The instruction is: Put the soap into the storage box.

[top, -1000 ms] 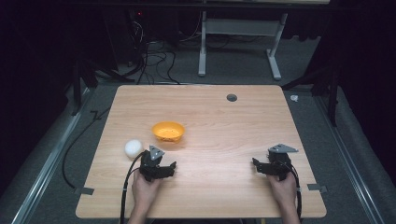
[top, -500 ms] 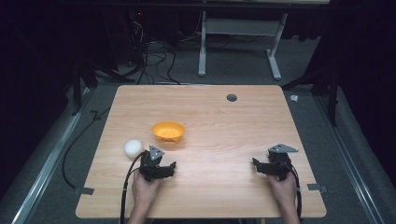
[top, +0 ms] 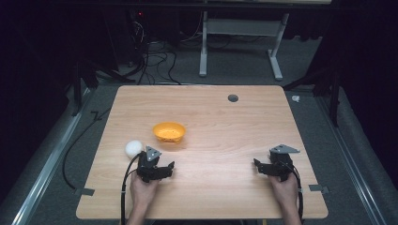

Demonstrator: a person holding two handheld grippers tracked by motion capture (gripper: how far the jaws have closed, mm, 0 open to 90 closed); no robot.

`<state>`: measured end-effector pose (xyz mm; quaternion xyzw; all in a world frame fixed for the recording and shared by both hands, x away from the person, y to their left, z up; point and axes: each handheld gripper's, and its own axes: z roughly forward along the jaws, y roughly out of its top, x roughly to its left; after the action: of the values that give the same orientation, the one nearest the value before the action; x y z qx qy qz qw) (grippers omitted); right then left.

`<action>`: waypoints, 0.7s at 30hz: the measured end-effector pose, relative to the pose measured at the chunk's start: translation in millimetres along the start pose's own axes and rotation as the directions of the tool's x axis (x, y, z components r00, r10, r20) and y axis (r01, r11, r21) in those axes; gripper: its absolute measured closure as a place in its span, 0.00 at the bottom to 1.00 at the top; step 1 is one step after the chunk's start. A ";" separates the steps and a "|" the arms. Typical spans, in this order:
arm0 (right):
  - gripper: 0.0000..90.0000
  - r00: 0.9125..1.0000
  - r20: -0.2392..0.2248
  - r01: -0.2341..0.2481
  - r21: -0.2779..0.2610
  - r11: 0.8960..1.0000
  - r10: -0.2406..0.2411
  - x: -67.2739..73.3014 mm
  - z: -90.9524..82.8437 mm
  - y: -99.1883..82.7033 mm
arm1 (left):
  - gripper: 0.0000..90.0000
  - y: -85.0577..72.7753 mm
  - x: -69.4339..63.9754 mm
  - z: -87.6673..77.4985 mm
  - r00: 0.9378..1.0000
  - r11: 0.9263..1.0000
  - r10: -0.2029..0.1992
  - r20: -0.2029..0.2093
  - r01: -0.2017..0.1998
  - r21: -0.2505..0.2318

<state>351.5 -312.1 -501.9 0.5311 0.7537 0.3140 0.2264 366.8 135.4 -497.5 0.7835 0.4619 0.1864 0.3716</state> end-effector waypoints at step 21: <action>0.25 1.000 0.002 0.004 0.001 1.000 -0.004 0.2 0.1 0.0 | 0.22 3.4 4.9 -31.3 1.000 0.997 -0.015 0.000 0.015 -0.074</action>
<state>351.5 -311.9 -501.9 0.5301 0.7545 0.3129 0.2274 351.4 151.4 -474.7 0.7657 0.4607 0.2005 0.4016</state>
